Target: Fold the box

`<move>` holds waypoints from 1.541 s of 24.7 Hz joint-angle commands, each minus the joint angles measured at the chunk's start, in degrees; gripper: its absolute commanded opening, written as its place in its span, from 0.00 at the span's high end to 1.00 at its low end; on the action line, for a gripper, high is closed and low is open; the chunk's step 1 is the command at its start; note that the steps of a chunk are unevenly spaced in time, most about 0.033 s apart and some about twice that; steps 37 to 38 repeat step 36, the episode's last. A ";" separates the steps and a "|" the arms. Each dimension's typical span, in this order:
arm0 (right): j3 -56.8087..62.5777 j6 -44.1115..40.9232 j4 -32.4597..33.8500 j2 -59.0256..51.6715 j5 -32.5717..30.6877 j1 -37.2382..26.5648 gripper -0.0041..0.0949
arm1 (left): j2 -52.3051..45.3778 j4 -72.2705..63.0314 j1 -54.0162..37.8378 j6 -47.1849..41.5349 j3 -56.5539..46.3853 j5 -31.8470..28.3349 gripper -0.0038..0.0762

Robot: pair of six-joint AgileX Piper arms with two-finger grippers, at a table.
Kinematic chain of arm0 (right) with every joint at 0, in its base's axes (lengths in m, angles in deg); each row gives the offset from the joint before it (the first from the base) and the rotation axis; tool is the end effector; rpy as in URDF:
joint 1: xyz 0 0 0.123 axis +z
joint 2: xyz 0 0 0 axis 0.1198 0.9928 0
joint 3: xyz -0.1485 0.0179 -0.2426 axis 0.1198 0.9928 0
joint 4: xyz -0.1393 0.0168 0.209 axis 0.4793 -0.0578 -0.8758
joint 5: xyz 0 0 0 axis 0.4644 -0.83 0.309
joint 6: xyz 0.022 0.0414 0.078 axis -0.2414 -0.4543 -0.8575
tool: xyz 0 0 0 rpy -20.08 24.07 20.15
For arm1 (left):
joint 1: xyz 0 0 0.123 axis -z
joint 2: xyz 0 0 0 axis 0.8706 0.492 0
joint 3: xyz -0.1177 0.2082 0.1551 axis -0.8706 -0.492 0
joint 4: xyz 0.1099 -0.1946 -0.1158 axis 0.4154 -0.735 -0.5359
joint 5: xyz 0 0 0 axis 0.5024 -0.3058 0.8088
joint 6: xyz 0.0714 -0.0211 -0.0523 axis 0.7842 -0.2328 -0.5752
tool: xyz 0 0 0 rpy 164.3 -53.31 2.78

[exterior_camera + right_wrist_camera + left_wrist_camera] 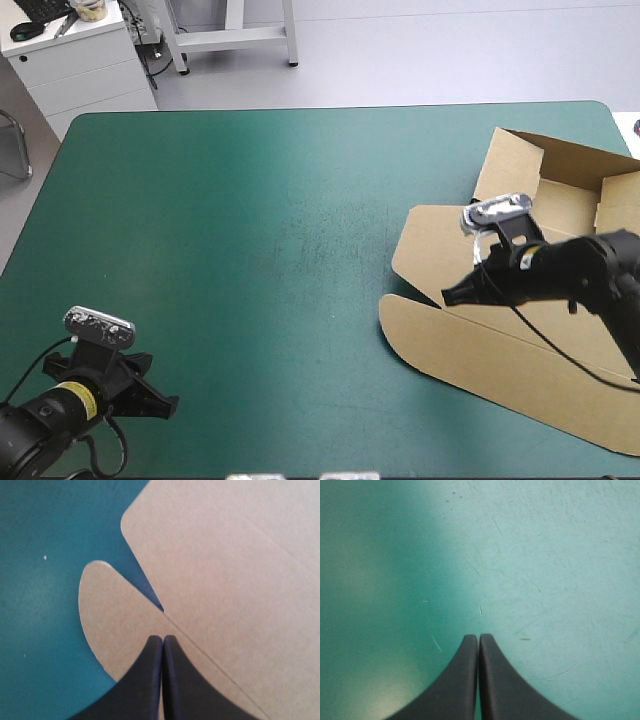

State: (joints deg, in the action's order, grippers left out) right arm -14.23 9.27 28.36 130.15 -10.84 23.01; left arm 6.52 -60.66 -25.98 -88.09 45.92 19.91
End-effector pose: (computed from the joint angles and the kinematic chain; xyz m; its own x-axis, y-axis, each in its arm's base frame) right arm 0.1978 0.0734 0.3543 -0.7685 -0.2943 -0.5682 -0.4205 0.9016 0.1018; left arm 0.0796 -0.0347 0.2894 -0.6944 0.2500 -0.6748 0.3318 0.9433 0.0081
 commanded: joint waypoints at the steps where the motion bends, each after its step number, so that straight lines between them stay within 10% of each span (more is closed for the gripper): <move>1: 6.10 0.44 -0.59 -7.69 4.32 0.24 0.98 | -2.63 0.36 0.29 -0.78 -0.42 -2.41 0.96; 19: 32.10 3.47 -0.24 -33.27 7.61 0.24 0.98 | -4.45 1.41 0.29 -0.78 -4.23 -4.34 0.96; 38: 32.23 3.01 -0.87 -36.11 7.92 0.24 0.98 | -4.45 0.88 0.29 -0.78 -4.23 -4.26 0.96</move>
